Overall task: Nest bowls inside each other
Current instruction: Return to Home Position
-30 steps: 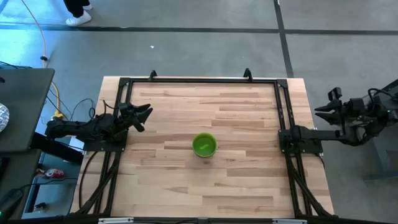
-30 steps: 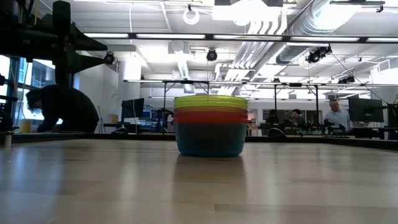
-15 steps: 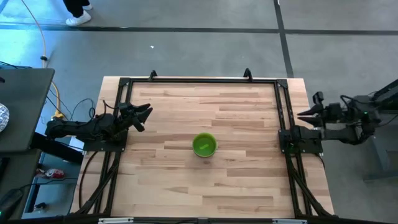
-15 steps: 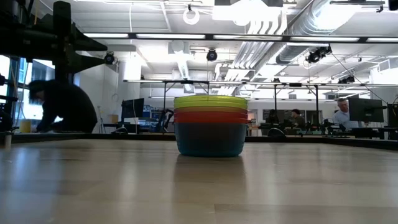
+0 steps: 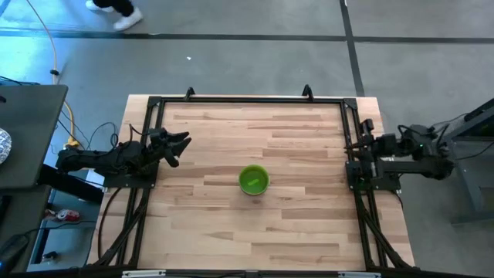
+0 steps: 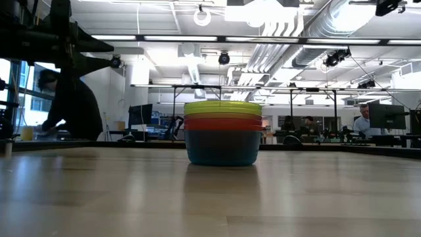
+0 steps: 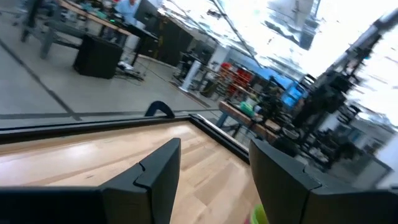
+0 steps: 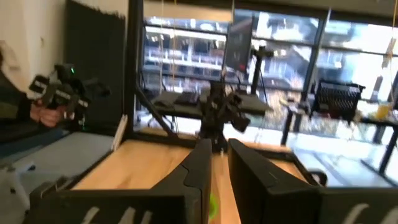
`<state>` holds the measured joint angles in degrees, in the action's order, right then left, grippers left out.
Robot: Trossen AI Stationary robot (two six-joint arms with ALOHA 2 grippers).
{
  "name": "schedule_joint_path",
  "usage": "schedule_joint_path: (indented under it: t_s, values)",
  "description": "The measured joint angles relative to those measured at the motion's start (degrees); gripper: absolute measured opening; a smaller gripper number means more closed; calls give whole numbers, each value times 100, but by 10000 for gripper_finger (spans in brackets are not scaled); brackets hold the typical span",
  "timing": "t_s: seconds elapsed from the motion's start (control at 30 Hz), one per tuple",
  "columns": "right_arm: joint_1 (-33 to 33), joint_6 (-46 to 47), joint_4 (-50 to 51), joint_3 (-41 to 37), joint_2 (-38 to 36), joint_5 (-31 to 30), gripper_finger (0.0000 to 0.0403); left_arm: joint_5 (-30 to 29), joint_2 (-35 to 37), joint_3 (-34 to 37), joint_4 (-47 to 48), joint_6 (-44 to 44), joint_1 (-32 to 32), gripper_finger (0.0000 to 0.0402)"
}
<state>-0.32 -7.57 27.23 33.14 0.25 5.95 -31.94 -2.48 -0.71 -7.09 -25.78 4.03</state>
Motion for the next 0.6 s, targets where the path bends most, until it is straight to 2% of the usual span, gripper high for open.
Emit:
schedule_joint_path:
  t_s: [0.17, 0.4, 0.6]
  values:
    - [0, 140, -1084, -585, 0, 120, 44, 605, 1, 1, -2, 204, 0, 181]
    - [0, 428, -2013, -1310, 0, 32, 44, 1460, 1, 0, -2, 626, 0, 181]
    - [0, 667, -2656, -1761, 0, -4, 44, 1746, 0, 0, -2, 895, 0, 181]
